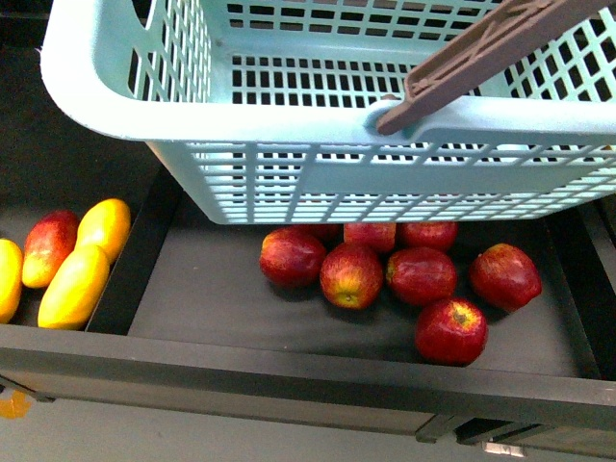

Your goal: Pick lemon and mango into basket

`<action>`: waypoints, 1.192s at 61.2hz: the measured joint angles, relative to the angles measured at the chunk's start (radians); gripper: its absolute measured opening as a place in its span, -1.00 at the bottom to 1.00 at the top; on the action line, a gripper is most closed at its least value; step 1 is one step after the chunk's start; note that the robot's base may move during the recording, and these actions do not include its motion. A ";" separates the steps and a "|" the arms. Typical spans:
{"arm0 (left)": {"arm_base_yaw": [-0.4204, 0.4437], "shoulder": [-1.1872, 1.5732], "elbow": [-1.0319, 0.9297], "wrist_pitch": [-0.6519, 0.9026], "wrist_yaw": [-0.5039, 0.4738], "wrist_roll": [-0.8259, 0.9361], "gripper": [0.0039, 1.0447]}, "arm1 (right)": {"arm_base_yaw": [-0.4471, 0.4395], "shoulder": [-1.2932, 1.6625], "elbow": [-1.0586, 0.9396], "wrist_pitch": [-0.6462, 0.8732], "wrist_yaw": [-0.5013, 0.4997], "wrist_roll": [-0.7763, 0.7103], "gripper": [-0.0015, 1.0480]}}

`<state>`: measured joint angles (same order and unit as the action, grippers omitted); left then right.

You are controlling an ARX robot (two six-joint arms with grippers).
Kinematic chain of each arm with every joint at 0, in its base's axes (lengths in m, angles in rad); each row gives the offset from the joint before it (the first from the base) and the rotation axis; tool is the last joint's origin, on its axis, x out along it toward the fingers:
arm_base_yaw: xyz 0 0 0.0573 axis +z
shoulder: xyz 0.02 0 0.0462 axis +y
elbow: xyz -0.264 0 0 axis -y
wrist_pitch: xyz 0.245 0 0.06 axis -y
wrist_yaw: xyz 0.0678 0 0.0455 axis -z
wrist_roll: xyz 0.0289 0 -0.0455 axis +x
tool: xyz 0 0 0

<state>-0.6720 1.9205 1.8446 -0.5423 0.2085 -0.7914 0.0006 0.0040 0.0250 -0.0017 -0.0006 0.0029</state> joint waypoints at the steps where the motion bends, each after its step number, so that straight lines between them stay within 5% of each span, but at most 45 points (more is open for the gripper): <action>1: 0.001 0.000 0.000 0.000 0.000 0.000 -0.90 | 0.000 0.000 0.000 0.000 0.000 0.000 0.83; 5: 0.005 0.000 0.000 0.000 -0.003 0.001 -0.90 | -0.002 0.014 0.007 -0.023 0.006 0.022 0.83; 11: 0.005 0.000 0.000 0.000 -0.004 0.000 -0.90 | -0.076 0.210 0.113 -0.251 -0.047 0.202 0.83; 20: 0.004 0.000 0.000 0.000 0.002 0.000 -0.90 | -0.264 0.557 0.201 -0.072 -0.158 0.301 0.83; 38: 0.004 -0.002 0.000 0.000 0.000 0.000 -0.90 | -0.438 1.254 0.427 0.418 -0.206 0.104 0.83; 73: 0.004 -0.002 0.000 0.000 0.000 0.000 -0.90 | -0.583 2.167 1.026 0.338 -0.178 -0.142 0.83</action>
<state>-0.6682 1.9186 1.8442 -0.5419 0.2089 -0.7910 -0.5827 2.1708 1.0508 0.3363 -0.1783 -0.1390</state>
